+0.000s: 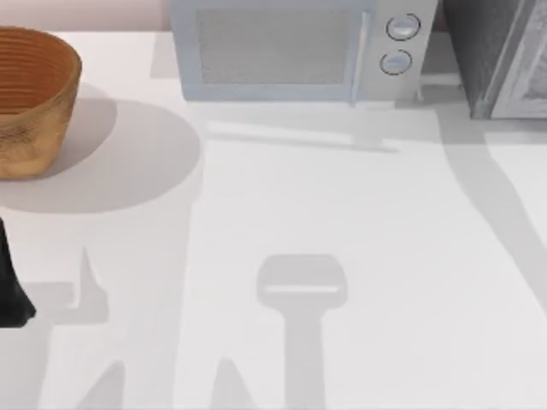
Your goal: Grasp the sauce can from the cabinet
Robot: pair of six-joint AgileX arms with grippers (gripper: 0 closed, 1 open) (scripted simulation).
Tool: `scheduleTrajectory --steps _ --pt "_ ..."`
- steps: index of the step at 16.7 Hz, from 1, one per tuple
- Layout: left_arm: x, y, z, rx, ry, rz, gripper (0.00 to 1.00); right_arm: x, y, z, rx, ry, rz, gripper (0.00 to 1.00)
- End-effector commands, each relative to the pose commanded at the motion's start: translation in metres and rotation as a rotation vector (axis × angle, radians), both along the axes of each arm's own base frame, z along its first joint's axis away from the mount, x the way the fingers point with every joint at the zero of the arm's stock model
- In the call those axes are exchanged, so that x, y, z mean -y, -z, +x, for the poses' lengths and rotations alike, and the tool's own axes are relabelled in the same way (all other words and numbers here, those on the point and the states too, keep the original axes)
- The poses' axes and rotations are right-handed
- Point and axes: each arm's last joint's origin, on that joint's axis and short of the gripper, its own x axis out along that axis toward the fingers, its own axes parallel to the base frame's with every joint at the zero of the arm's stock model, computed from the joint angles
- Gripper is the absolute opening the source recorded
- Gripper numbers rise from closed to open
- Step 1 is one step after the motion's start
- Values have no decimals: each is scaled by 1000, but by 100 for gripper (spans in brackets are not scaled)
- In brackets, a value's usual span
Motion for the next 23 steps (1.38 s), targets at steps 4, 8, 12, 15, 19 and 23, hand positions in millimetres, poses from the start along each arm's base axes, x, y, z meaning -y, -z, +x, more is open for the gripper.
scheduleTrajectory --steps 4,8,12,15,19,23 --pt "0 0 0 0 0 0 100 -7 1 1 -1 0 -1 100" --pt "0 0 0 0 0 0 100 -5 -1 12 3 0 1 100" --pt "0 0 0 0 0 0 100 -8 1 54 -5 0 -2 100" --pt "0 0 0 0 0 0 100 -6 1 61 -1 0 -1 100" --pt "0 0 0 0 0 0 100 -6 1 61 -1 0 -1 85" --pt "0 0 0 0 0 0 100 -6 1 61 -1 0 -1 55"
